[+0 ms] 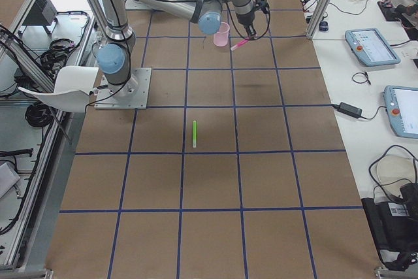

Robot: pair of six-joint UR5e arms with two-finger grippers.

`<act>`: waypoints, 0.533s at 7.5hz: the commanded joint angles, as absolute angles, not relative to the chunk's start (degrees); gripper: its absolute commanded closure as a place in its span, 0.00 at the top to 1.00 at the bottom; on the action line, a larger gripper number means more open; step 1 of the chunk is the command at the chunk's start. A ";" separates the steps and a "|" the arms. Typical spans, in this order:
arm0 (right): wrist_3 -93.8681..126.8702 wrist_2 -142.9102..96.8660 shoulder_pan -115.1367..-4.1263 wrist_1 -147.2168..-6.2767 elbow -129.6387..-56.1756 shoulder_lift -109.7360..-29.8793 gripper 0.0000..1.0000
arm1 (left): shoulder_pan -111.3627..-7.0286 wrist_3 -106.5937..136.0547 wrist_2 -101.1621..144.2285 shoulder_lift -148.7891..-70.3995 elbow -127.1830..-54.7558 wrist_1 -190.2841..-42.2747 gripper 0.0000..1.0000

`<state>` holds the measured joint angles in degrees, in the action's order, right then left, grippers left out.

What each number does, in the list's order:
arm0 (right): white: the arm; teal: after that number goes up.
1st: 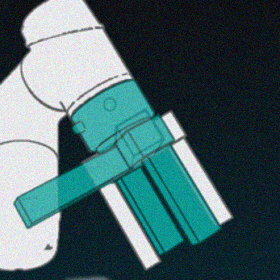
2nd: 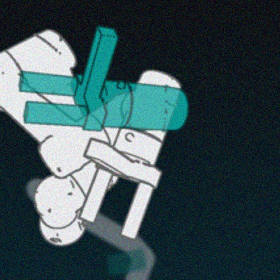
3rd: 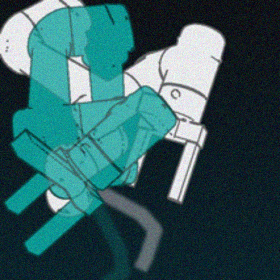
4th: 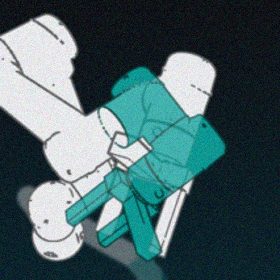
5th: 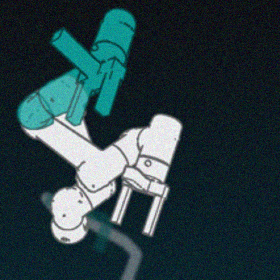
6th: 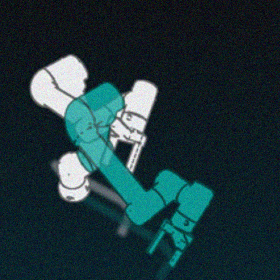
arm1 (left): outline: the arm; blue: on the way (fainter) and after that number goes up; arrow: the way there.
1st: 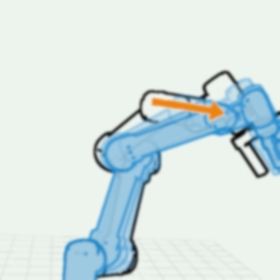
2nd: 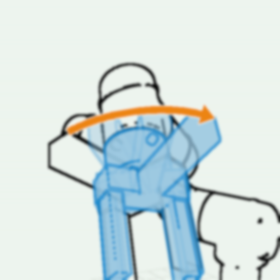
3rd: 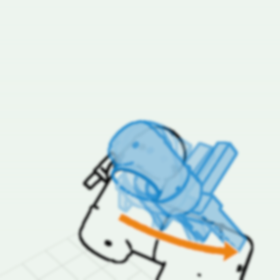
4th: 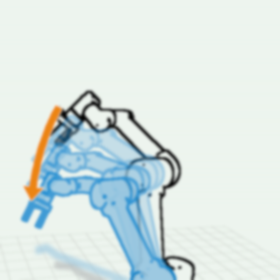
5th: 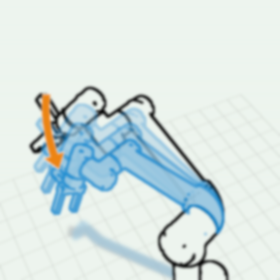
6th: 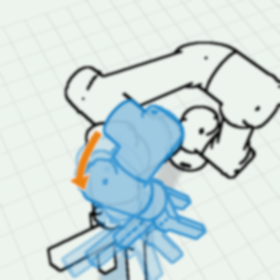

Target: Insert purple and pink pens into pink cup

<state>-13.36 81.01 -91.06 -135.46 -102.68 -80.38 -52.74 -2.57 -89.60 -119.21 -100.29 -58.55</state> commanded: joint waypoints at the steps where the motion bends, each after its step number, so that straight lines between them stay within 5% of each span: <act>1: 3.00 86.01 -103.67 -146.93 -103.18 -78.93 0.00 | -52.73 -2.55 -89.65 -119.44 -100.20 -58.54 0.05; 4: 6.06 90.53 -108.54 -155.79 -110.19 -78.49 0.00 | -52.91 -3.51 -90.00 -117.70 -99.58 -58.88 0.00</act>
